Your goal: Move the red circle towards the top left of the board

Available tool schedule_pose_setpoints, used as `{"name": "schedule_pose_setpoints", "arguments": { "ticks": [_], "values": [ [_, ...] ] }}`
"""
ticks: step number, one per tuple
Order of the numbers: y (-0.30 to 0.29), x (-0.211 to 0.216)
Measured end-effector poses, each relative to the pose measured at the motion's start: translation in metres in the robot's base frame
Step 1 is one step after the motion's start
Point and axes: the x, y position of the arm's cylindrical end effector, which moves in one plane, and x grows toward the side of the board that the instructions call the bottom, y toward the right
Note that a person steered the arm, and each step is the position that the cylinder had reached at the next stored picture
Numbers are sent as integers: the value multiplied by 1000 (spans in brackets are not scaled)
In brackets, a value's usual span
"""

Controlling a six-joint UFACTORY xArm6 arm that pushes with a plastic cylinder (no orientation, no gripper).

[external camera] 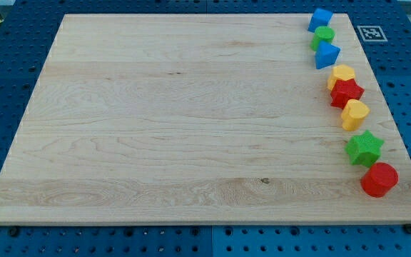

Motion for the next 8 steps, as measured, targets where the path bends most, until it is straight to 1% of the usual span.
{"name": "schedule_pose_setpoints", "arguments": {
  "ticks": [1,3,7,8],
  "values": [
    [-11,0],
    [-69,0],
    [-162,0],
    [-187,-9]
  ]
}}
